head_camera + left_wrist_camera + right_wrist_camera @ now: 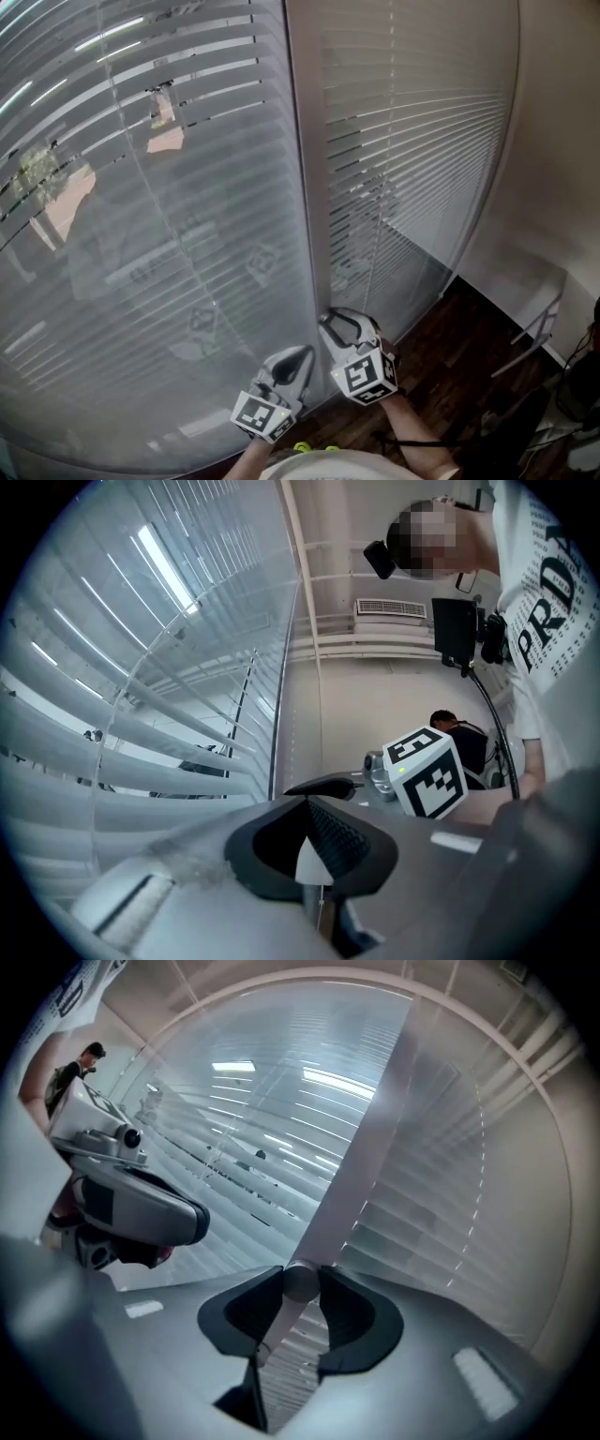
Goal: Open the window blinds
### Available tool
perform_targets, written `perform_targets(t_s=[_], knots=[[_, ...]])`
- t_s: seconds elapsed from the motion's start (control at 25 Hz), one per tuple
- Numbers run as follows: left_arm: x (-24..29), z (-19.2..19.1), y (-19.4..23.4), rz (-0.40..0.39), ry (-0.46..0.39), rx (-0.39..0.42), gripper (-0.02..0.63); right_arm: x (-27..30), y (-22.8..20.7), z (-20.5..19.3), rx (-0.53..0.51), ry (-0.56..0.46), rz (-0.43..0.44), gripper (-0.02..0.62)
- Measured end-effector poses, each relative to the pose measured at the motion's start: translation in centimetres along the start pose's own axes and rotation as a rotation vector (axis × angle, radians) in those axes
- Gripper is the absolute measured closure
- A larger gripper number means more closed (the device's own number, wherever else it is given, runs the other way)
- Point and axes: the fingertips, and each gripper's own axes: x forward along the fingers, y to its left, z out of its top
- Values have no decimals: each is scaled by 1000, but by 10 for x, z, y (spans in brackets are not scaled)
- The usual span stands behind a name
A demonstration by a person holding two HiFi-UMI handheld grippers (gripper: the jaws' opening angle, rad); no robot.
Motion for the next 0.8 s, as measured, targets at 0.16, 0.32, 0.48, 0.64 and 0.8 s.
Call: perform_targets(t_s=[0.16, 0.32, 0.48, 0.64, 0.8], knots=[[0, -1, -1, 0, 3, -4, 615, 0, -1, -1, 98, -15, 13, 466], [0, -1, -2, -4, 3, -4, 615, 0, -3, -2, 165, -16, 17, 466], [-1, -1, -3, -3, 6, -5, 615, 0, -4, -2, 265, -22, 34, 466], [-1, -2, -5, -7, 8, -7, 615, -1, -6, -3, 363, -32, 48, 466], [-1, -2, -7, -11, 10, -7, 615, -1, -9, -5, 533, -71, 88, 466]])
